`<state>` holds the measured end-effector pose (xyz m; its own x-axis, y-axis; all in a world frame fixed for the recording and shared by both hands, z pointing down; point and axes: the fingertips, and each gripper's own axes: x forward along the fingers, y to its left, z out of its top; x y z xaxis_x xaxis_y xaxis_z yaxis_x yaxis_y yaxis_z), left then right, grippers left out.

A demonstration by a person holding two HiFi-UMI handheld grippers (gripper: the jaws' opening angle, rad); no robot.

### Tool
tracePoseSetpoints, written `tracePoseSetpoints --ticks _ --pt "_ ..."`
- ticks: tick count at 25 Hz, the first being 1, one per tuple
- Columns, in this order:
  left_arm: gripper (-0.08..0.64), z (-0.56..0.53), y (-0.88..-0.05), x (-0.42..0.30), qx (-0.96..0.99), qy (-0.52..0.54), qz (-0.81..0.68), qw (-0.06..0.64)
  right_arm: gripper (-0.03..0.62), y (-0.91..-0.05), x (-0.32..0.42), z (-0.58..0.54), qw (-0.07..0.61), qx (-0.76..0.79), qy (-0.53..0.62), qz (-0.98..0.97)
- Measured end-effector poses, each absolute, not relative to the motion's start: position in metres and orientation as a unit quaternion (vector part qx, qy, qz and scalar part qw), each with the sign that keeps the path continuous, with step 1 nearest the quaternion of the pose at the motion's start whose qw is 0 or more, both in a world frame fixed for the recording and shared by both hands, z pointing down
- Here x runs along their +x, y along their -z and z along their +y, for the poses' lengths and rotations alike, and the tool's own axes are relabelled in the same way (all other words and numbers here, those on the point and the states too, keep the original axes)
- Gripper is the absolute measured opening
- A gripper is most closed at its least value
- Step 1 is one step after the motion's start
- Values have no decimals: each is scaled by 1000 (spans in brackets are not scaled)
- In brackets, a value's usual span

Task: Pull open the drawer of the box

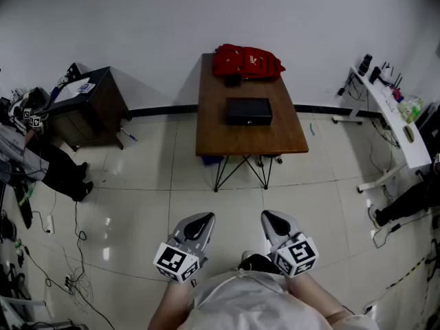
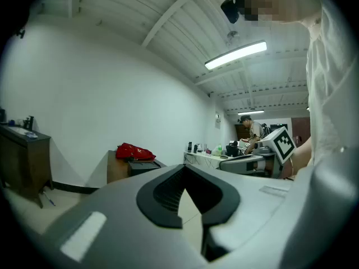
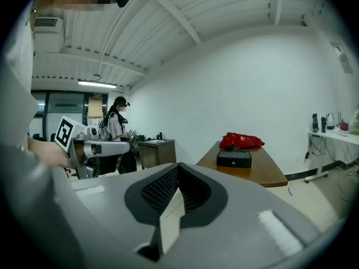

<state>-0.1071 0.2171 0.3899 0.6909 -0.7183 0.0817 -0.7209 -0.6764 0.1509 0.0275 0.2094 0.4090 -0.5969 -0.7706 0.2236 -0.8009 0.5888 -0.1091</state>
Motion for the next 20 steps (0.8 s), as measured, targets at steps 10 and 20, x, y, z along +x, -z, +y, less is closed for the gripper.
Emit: tracePoseSetpoints --ticks 10,20 --pt "6 141 -422 -104 912 -15 -397 107 8 -435 33 123 77 436 -108 -890" --pt "6 -30 -422 -86 897 -17 -427 109 8 -432 52 -51 77 416 -106 -900"
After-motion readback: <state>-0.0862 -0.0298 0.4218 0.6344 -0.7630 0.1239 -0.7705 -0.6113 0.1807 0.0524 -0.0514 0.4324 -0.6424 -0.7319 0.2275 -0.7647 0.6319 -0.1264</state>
